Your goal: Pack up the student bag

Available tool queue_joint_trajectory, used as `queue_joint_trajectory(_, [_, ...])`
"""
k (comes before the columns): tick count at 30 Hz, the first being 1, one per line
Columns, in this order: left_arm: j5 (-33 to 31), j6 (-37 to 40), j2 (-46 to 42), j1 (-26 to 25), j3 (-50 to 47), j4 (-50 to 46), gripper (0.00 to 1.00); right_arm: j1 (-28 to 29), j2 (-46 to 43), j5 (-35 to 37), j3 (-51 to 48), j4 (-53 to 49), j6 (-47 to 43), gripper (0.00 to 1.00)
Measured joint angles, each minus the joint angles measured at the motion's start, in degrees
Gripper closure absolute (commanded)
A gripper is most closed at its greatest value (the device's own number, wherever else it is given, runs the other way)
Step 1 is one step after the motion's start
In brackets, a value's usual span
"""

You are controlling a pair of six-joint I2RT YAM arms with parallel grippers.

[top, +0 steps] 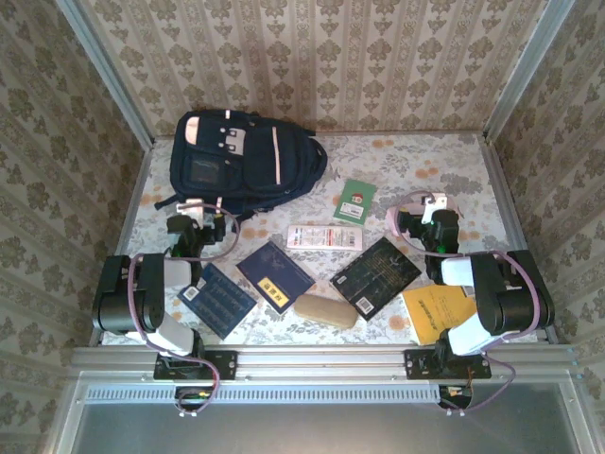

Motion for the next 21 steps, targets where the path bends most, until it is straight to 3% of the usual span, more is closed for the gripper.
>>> queue_joint_trajectory(21, [0.24, 0.00, 0.00, 0.00, 0.00, 0.00, 0.00, 0.00, 0.00, 0.00, 0.00, -0.44, -0.17, 0.00])
